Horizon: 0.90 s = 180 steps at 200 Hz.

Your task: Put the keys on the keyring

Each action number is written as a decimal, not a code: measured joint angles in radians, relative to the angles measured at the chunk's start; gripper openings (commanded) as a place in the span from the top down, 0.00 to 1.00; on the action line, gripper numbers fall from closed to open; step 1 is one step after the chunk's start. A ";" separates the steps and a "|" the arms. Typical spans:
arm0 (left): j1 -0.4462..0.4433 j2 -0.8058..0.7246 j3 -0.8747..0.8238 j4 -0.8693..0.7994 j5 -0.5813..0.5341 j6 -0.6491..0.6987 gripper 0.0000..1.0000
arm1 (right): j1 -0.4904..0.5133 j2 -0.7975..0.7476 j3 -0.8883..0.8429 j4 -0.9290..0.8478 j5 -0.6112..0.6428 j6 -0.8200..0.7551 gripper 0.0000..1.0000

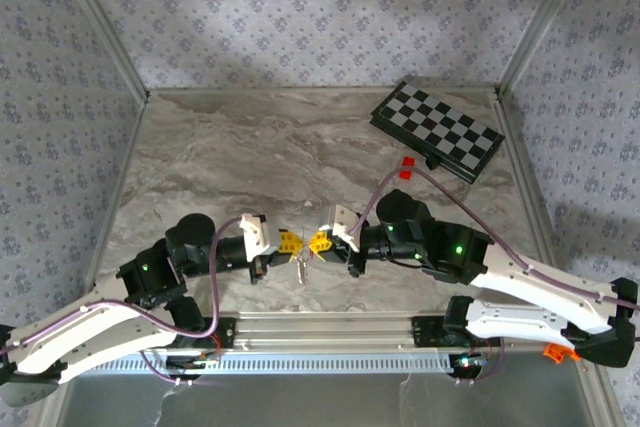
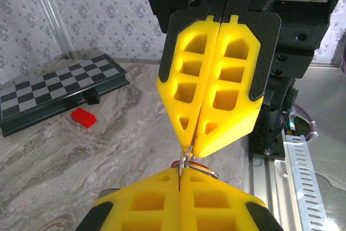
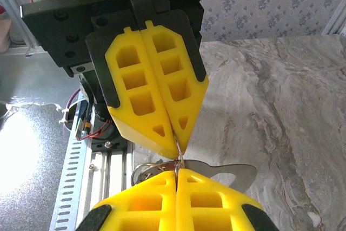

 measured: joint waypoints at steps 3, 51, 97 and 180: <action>0.000 0.000 0.000 -0.001 0.000 -0.002 1.00 | 0.000 0.001 0.000 0.000 0.000 0.000 1.00; 0.000 0.000 0.000 -0.009 -0.007 -0.008 1.00 | 0.015 0.008 0.000 -0.002 0.016 -0.019 1.00; 0.000 0.011 0.000 -0.008 -0.007 -0.018 1.00 | 0.039 0.009 0.000 -0.014 0.049 -0.046 1.00; 0.000 0.008 -0.001 -0.006 -0.014 -0.025 1.00 | 0.051 0.010 -0.031 -0.005 0.089 -0.069 1.00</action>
